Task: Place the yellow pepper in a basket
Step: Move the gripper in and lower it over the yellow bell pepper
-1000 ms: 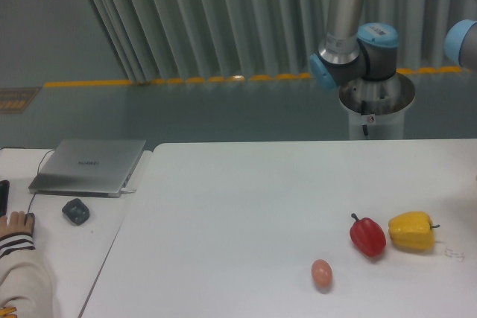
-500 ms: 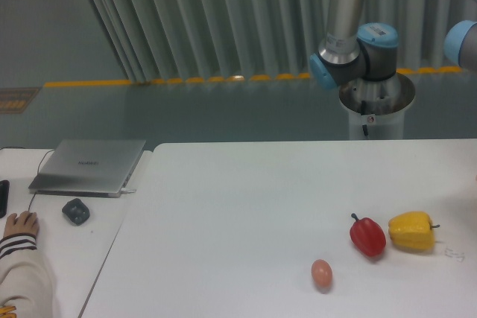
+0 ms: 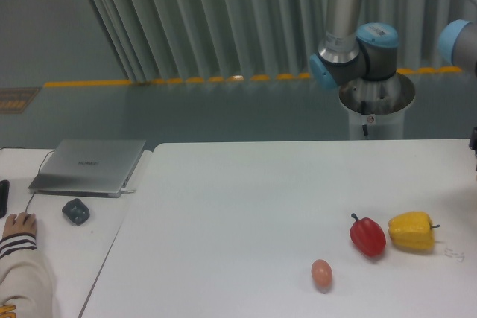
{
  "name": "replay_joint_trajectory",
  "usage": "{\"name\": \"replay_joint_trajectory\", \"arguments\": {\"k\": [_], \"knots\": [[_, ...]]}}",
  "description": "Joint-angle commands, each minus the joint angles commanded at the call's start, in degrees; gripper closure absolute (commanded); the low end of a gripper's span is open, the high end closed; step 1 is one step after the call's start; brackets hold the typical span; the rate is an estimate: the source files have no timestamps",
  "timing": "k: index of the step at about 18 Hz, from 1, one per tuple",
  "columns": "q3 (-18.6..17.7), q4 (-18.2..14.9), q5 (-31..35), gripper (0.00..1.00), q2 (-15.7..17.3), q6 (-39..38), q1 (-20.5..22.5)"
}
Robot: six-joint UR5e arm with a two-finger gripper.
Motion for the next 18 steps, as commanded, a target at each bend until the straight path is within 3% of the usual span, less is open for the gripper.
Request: {"name": "replay_joint_trajectory", "arguments": {"k": [8, 11, 15, 18], "knots": [[-0.62, 0.17, -0.26, 0.0, -0.35, -12.82, -4.75], [-0.7, 0.17, 0.96, 0.0, -0.44, -12.49, -6.85], [-0.18, 0.26, 8.51, 0.0, -2.45, -9.51, -11.77], [0.0, 0.53, 9.32, 0.0, -3.25, -7.13, -13.89]]}}
